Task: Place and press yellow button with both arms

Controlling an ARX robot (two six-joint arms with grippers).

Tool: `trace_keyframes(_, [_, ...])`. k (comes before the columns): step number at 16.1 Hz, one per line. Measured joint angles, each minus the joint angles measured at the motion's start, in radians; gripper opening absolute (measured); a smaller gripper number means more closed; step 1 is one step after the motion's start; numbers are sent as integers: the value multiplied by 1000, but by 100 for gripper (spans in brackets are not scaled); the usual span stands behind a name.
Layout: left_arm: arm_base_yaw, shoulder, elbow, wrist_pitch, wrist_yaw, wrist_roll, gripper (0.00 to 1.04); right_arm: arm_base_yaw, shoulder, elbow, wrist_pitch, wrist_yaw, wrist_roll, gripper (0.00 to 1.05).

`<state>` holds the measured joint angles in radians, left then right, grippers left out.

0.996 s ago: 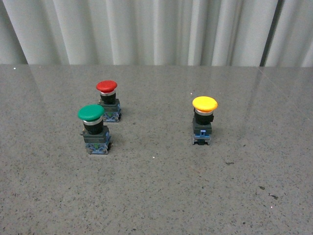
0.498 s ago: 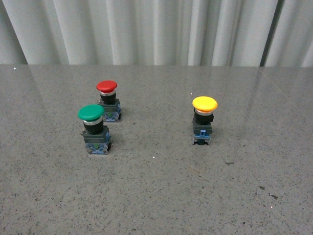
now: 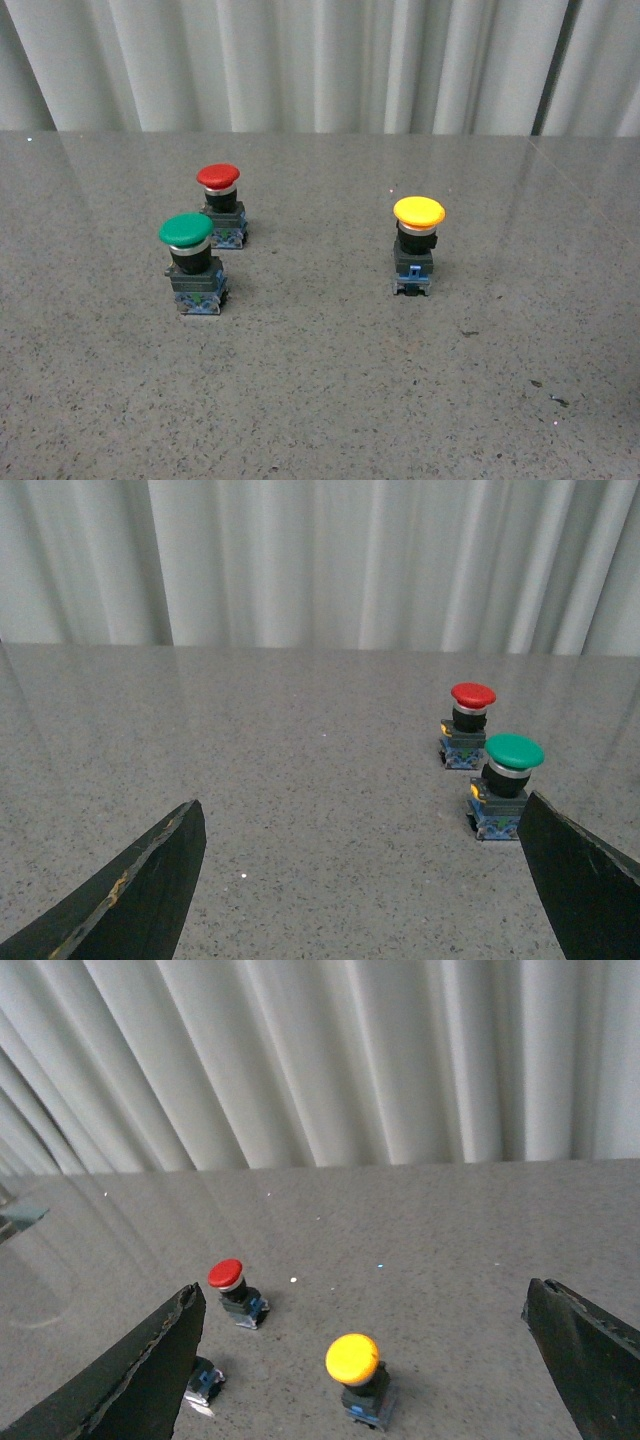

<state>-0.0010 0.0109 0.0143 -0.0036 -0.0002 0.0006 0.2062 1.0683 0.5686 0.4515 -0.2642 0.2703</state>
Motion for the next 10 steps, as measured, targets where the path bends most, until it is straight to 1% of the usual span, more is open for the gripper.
trace_keyframes(4, [0, 0, 0, 0, 0, 0, 98, 145, 336, 306, -111, 64, -53, 98])
trace_keyframes(6, [0, 0, 0, 0, 0, 0, 98, 207, 454, 410, -168, 110, -97, 98])
trace_keyframes(7, [0, 0, 0, 0, 0, 0, 98, 228, 490, 428, -185, 119, -119, 98])
trace_keyframes(8, [0, 0, 0, 0, 0, 0, 98, 241, 522, 432, -206, 136, -142, 95])
trace_keyframes(10, [0, 0, 0, 0, 0, 0, 98, 246, 572, 432, -221, 164, -180, 71])
